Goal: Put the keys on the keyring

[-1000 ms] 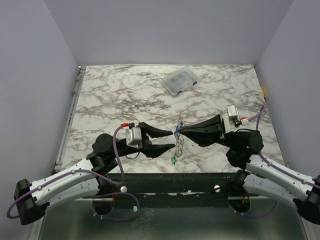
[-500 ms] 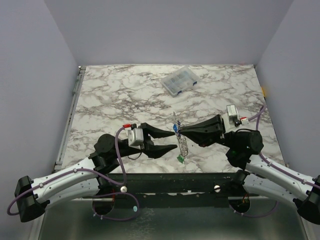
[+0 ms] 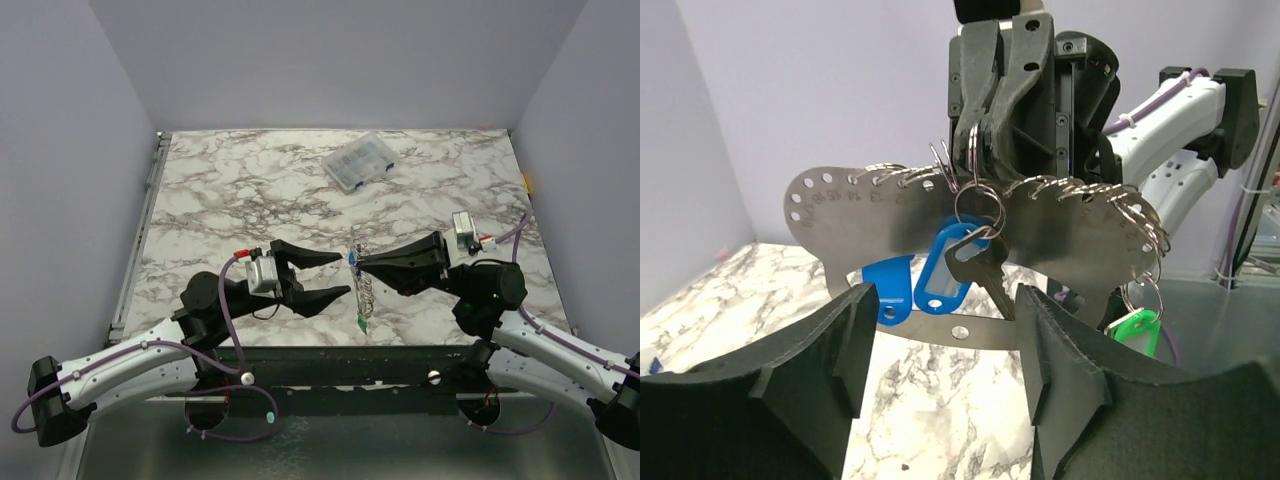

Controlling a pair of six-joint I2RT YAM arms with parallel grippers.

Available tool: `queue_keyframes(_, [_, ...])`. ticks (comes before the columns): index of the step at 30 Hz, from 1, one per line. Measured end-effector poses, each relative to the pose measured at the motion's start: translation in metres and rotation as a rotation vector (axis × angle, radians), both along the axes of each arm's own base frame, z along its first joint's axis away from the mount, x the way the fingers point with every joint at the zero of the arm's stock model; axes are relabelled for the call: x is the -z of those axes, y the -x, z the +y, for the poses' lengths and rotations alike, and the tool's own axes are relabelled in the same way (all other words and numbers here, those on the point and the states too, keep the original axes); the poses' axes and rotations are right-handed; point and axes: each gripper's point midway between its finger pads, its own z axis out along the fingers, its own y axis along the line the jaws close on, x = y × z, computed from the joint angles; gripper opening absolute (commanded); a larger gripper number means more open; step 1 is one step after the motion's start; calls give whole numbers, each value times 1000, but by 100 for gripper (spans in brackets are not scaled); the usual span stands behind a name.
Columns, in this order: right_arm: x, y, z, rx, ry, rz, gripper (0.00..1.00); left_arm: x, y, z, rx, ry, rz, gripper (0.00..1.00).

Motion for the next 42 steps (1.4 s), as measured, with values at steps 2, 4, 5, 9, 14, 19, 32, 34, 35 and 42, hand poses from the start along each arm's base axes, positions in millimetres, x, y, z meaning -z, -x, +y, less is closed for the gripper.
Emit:
queue_keyframes(2, [1,0,0,2,2,0,1,-3,-1,3,-15,10,-10,58])
queue_keyframes(4, [1,0,0,2,3,0,1,-5,-1,5,-18,16,-17,57])
queue_keyframes(5, [1,0,0,2,3,0,1,-5,-1,5,-18,16,-18,57])
queue_keyframes(9, [3,-2,2,1,6,3,1,4,1,-4,13,-16,-9,56])
queue_keyframes(14, [8,-5,6,-3,22,23,1,21,3,-18,45,-67,15,51])
queue_keyframes(19, [8,-5,7,-14,20,35,1,17,6,-19,42,-52,-4,45])
queue_keyframes(32, [8,-2,5,-24,15,44,1,2,4,-13,4,-2,-52,0])
queue_keyframes(34, [8,-1,4,-22,15,41,1,-1,5,-9,1,10,-56,0])
queue_keyframes(35, [8,-1,4,-20,17,40,1,-3,6,-6,-1,18,-59,0])
queue_keyframes(42, [20,-3,6,-2,68,47,1,-1,11,2,2,18,-45,0])
